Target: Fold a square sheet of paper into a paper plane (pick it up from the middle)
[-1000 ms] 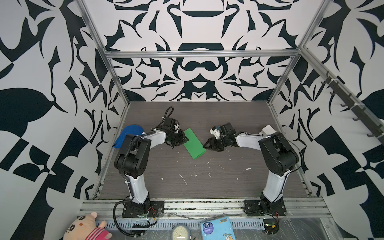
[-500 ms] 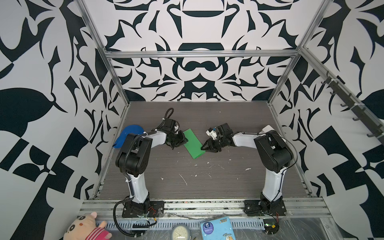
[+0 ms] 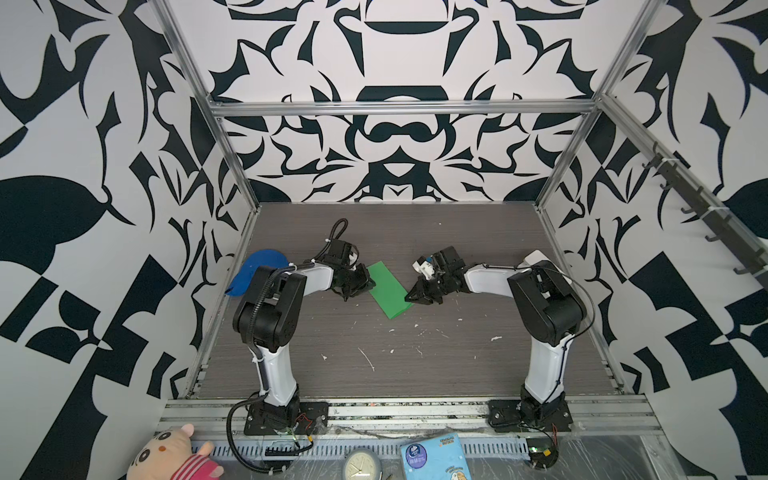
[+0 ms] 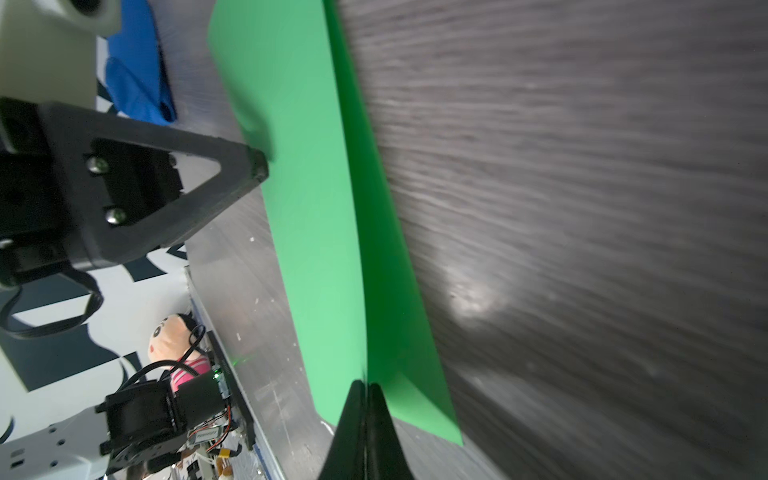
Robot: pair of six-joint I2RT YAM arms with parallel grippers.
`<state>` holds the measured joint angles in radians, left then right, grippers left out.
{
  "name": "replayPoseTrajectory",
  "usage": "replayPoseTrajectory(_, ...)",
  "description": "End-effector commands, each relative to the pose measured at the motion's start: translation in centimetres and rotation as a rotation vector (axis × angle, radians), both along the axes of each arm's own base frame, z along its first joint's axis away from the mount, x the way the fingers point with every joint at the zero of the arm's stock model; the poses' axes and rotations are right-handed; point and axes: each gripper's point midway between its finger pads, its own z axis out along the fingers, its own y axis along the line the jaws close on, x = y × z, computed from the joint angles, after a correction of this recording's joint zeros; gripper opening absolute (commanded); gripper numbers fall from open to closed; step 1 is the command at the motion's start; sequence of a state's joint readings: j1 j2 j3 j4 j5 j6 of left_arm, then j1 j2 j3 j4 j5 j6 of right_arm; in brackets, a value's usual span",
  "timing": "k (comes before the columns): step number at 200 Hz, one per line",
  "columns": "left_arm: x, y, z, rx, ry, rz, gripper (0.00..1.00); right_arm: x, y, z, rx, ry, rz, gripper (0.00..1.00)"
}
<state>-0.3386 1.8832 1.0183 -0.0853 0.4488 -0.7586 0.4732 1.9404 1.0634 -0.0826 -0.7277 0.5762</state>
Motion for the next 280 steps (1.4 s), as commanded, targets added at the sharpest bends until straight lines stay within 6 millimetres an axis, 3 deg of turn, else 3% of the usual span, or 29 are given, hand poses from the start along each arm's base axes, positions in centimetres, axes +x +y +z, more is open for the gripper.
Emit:
replayPoseTrajectory(1, -0.6, 0.3, -1.5, 0.019, 0.029, -0.006, 0.16, 0.7, -0.1, 0.7, -0.038, -0.025, -0.014, 0.09)
replayPoseTrajectory(57, -0.7, 0.5, -2.0, 0.037, 0.035, -0.012, 0.15, 0.5, -0.4, 1.4, -0.044, -0.026, -0.042, 0.16)
replayPoseTrajectory(95, -0.8, 0.5, -2.3, 0.039, 0.040, -0.016, 0.14, 0.5, -0.3, 2.0, -0.047, -0.032, -0.046, 0.04)
replayPoseTrajectory(141, -1.1, 0.8, -2.9, 0.053, 0.051, -0.013, 0.14, 0.0, 2.7, 3.9, -0.028, -0.088, 0.009, 0.03)
replayPoseTrajectory(218, -1.4, 1.0, -3.2, 0.063, 0.059, -0.016, 0.13, 0.9, 5.5, 3.2, -0.022, -0.141, -0.005, 0.03)
replayPoseTrajectory(251, -0.9, 0.4, -2.1, 0.033, 0.039, -0.036, 0.14, 2.1, 5.5, 3.7, -0.027, -0.192, -0.038, 0.03)
replayPoseTrajectory(280, 0.2, -0.9, 1.1, -0.035, -0.028, -0.062, 0.16, 2.2, 5.7, 3.5, -0.029, -0.185, -0.031, 0.03)
